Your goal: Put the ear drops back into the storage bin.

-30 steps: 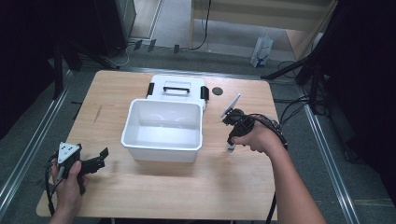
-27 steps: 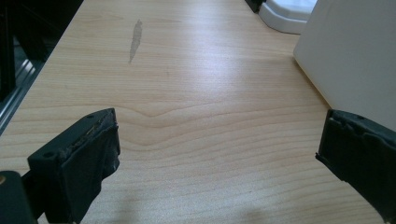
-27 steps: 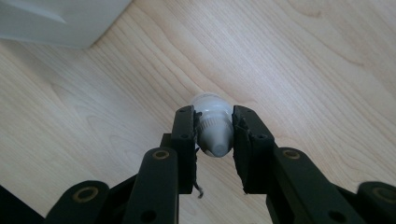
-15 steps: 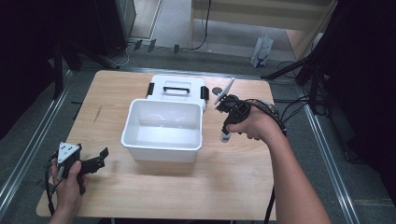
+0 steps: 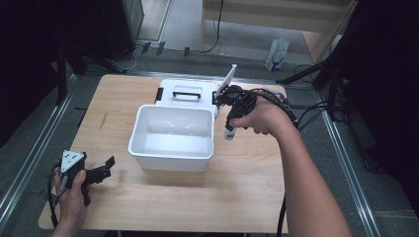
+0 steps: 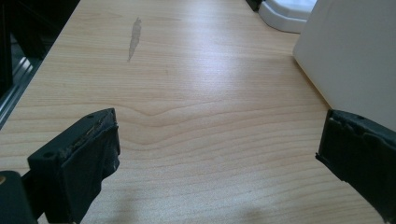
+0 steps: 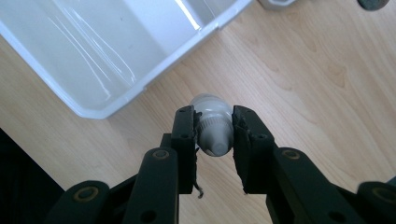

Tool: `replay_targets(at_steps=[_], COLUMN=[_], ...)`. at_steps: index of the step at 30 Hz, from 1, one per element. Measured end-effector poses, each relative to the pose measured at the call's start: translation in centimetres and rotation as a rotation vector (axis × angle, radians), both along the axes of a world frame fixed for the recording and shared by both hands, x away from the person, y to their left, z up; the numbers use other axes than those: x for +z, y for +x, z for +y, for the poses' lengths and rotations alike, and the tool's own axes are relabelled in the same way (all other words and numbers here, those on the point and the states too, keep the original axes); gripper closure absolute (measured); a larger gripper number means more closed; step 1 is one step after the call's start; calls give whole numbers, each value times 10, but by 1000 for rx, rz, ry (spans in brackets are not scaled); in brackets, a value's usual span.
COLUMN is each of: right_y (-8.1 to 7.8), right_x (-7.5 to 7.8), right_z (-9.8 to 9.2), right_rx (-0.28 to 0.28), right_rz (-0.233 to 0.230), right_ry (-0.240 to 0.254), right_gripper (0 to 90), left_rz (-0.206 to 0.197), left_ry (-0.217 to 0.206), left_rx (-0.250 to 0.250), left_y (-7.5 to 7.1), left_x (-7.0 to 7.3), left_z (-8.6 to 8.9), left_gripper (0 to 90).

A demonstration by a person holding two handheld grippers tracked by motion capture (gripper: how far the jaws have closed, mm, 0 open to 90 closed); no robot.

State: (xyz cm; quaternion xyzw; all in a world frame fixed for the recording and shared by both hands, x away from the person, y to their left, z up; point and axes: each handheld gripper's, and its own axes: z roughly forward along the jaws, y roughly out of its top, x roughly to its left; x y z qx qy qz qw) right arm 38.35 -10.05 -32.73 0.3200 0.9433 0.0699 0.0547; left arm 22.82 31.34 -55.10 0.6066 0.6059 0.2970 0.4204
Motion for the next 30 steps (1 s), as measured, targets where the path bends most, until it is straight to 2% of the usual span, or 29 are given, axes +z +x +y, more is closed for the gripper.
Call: replay_targets(at_steps=[6,12,19,30], right_y=[1,0,1,4], right_x=[18,24,21,2], right_z=[13,31,48,65], right_rx=[23,56,92,132], right_rz=[-22,-31,-26,-9], right_ry=[2,10,18,4], right_gripper=[722,722,722,722], left_rz=[-1,2,4,8], left_ry=[0,-1,-6,-11], left_rx=[0,-3,-4,-8], left_y=[0,0,0,0], left_x=[0,0,0,0], left_z=[0,1,1,2], left_gripper=[0,0,0,0])
